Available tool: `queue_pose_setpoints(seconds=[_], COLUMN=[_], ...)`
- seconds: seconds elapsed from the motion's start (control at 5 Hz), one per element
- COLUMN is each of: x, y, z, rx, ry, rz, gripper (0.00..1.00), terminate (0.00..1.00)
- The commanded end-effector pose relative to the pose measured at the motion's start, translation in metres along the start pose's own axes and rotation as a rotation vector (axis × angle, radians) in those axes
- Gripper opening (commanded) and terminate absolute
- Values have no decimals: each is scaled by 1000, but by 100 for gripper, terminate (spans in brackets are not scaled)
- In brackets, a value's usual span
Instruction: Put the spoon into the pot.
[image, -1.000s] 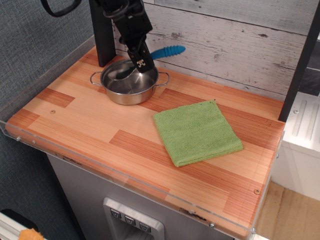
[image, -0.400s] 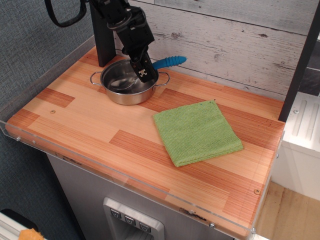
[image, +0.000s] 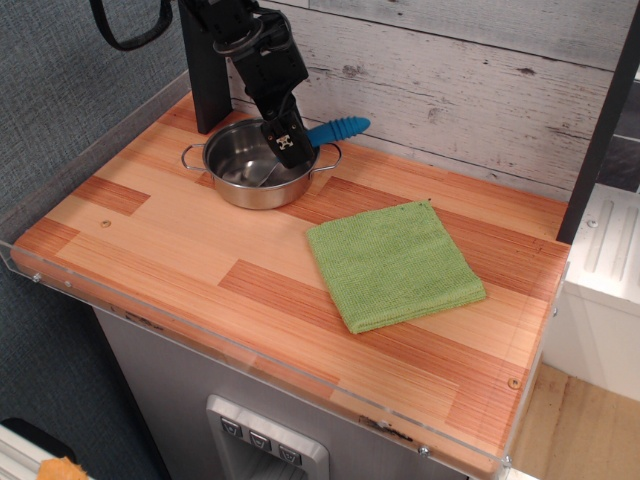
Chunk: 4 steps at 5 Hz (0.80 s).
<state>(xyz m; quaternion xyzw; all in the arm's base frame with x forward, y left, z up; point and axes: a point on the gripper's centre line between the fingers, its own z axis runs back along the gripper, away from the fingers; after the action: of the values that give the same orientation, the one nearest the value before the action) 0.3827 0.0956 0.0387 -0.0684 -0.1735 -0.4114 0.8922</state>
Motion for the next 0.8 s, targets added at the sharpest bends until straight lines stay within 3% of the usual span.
queue_pose_setpoints(seconds=[0.0, 0.2, 0.4, 0.6], x=[7, 8, 12, 12], y=[19, 15, 3, -4], z=[39, 50, 66, 87], rx=[89, 100, 160, 243], ry=[-28, 29, 97, 147], rz=[10, 63, 166, 370], gripper=[100, 100, 100, 100], terminate=[0, 0, 0, 0])
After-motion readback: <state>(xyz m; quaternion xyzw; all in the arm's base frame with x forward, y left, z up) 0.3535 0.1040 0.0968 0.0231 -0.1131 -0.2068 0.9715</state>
